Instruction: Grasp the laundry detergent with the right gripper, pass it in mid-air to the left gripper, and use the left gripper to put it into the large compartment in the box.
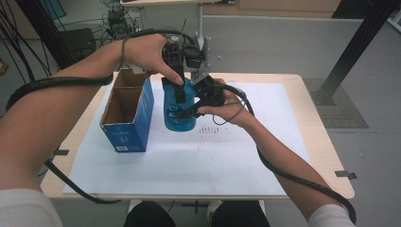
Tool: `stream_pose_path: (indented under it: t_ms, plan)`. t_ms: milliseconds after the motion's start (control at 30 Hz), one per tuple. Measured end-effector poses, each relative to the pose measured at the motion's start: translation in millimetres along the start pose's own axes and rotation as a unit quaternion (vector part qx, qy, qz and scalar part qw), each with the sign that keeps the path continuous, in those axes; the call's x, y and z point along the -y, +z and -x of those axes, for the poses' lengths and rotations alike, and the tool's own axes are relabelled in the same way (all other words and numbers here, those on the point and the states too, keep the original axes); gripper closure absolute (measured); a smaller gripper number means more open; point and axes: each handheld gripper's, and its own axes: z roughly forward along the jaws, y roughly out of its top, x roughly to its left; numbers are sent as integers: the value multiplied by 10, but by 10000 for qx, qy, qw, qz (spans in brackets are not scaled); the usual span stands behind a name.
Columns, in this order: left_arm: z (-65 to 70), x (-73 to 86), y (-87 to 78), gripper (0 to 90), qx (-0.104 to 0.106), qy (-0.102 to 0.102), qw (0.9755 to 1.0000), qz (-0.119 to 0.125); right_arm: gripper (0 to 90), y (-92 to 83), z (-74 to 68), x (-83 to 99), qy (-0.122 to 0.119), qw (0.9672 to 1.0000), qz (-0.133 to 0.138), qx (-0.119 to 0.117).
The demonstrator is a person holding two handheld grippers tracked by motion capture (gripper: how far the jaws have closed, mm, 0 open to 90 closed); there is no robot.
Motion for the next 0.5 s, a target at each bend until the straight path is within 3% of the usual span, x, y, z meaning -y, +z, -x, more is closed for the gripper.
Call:
stream_pose_path:
  t_ms: [500]
  plan:
    - [4, 19, -9, 363, -19, -7, 10000, 31, 417, 5, 3, -14, -9, 10000, -3, -7]
